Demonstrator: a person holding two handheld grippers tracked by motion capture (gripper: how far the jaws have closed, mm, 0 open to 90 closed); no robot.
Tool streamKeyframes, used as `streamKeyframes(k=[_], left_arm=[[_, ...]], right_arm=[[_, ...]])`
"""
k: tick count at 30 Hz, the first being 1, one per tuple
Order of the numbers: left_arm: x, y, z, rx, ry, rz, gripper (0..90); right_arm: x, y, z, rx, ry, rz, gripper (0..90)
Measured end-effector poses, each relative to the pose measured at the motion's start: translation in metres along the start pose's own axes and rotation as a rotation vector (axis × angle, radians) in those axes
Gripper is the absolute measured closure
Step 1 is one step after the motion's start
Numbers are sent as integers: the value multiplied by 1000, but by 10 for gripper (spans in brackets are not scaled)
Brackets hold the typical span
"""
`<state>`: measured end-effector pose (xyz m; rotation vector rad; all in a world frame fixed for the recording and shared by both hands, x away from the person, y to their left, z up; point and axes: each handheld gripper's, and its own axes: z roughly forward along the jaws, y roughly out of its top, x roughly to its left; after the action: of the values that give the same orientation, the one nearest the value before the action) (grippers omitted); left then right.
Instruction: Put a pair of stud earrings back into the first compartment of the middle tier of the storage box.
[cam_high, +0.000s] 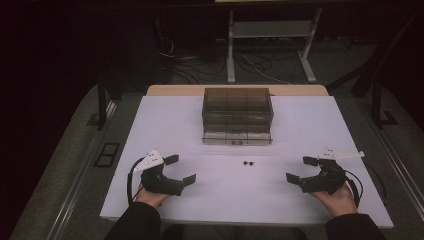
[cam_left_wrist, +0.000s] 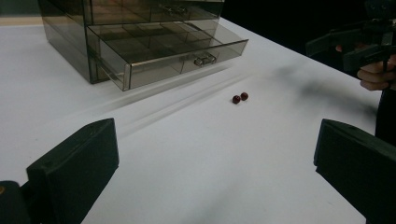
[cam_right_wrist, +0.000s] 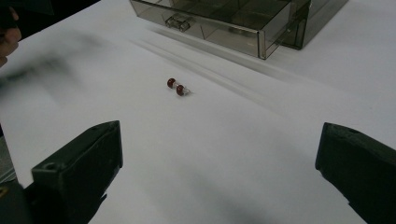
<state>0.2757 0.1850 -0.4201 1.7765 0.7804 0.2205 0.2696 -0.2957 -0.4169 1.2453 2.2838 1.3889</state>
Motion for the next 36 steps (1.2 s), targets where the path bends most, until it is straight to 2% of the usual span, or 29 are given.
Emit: streamKeyframes(k=[25,33,36], left_arm=[[0,0,1,11,-1,14,0],[-1,-1,-3,-5,6,-6,0],[-3,0,-4,-5,4,1,0]], right_arm=[[13,0,-5,25,20,-41,1],[17,7,-7,63,32,-60,1],[20,12,-5,81,43,-78,2]])
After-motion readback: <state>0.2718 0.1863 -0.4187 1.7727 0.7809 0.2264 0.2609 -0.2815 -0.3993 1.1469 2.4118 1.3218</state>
